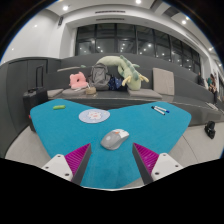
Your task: Arrange mouse
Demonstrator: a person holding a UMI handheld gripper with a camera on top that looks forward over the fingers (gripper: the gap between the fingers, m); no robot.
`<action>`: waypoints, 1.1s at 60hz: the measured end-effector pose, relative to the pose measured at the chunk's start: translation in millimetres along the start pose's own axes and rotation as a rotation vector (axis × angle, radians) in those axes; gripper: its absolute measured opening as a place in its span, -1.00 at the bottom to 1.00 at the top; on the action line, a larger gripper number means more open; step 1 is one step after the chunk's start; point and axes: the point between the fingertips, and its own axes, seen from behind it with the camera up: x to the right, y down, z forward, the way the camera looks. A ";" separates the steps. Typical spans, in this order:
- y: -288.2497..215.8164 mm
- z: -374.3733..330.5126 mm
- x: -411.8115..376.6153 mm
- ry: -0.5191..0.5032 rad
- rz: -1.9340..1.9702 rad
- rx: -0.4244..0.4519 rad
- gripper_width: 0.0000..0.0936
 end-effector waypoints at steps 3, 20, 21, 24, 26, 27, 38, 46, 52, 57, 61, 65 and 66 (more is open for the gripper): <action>-0.3 15.4 1.4 0.006 -0.001 0.009 0.81; 16.1 91.2 -5.0 -0.006 0.008 -0.055 0.80; 17.5 95.2 -4.8 -0.006 0.007 -0.063 0.80; 23.4 106.9 -5.3 -0.001 0.009 -0.092 0.81; 26.0 114.1 -5.9 -0.007 0.015 -0.104 0.80; 26.9 117.3 -6.6 -0.008 0.018 -0.112 0.80; 21.0 145.8 -6.5 -0.002 0.038 -0.138 0.83; 13.9 165.8 -8.4 0.005 0.038 -0.143 0.83; 10.9 177.6 -11.0 0.005 0.044 -0.156 0.83; 7.8 185.9 -15.0 -0.008 0.063 -0.162 0.84; 8.5 192.5 -14.9 -0.011 0.069 -0.167 0.83; 11.2 193.6 -14.5 -0.010 0.071 -0.175 0.77; 10.9 194.0 -13.8 -0.008 0.072 -0.174 0.74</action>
